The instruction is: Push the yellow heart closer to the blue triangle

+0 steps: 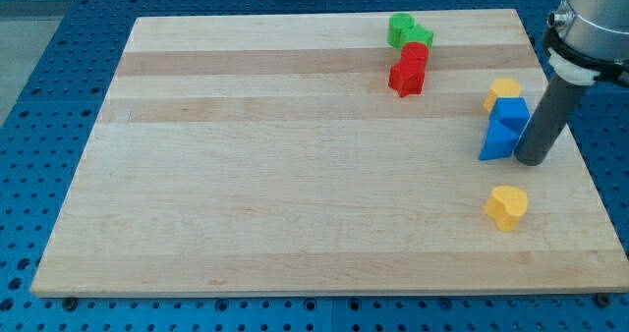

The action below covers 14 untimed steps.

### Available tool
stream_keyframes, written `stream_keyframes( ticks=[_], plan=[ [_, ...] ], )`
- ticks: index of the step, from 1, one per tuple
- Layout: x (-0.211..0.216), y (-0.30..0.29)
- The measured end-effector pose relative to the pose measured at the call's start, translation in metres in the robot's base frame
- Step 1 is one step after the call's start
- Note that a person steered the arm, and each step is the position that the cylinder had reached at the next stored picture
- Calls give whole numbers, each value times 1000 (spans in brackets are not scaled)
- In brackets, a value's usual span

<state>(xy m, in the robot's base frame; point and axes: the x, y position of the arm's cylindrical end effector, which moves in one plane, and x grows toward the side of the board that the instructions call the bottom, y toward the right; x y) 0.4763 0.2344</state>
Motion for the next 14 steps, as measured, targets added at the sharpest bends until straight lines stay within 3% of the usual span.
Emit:
stream_keyframes(
  ticks=[3, 6, 10, 14],
  plan=[
    [95, 12],
    [72, -61],
    [7, -90],
    [4, -150]
  ],
)
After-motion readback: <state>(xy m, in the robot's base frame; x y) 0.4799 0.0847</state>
